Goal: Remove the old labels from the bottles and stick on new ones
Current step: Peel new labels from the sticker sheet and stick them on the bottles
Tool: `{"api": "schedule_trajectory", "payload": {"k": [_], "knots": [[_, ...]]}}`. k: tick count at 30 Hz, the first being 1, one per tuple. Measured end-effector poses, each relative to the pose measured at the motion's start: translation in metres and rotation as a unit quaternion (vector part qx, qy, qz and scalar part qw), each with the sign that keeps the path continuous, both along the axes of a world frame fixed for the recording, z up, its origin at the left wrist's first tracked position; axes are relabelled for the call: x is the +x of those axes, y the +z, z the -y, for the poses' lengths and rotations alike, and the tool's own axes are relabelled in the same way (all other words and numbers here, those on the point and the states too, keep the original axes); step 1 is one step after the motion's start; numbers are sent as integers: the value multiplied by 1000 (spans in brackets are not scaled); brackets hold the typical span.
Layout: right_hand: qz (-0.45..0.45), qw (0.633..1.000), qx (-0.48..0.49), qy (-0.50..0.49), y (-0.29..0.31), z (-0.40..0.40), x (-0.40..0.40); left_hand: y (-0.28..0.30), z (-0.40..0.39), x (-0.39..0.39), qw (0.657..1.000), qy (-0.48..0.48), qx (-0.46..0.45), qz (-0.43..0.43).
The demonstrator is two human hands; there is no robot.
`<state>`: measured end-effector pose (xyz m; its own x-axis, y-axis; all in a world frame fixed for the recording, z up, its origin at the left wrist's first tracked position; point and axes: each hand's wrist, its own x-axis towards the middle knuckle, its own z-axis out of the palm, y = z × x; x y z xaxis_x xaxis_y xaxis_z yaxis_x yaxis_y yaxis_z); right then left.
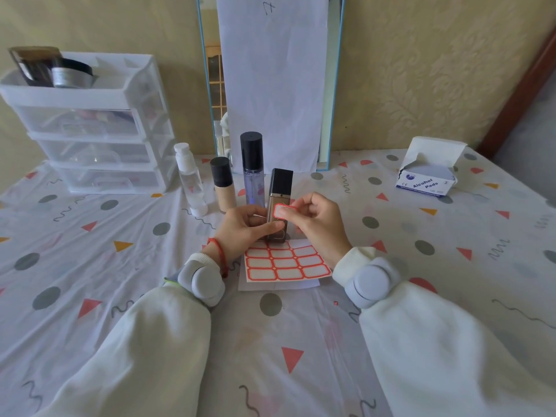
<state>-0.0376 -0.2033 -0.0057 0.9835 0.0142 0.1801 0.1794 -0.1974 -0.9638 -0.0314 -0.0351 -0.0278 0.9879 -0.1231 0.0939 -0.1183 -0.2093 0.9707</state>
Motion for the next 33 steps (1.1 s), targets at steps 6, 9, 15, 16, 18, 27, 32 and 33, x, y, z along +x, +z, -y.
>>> {"api": "schedule_trajectory", "payload": {"k": [6,9,15,16,18,27,32,33], "knots": [[3,1000,-12,-15,-2,-1,1,1,1,0,1000,12,10,4],[8,1000,-12,-20,-1,-1,2,1,1,0,1000,15,12,3],[14,999,-26,-16,-2,-1,4,0,0,0,1000,6,9,-4],[15,999,-28,-17,-2,-1,4,1,0,0,1000,5,9,-3],[18,999,-32,-17,-2,-1,5,0,0,0,1000,2,9,-1],[23,998,-47,-25,-2,0,7,1,0,-1,1000,-13,-11,13],[-12,999,-29,-19,-2,4,8,1,0,0,1000,-17,-22,9],[-23,999,-20,-13,-3,3,8,1,0,1,999,-19,-24,10]]}}
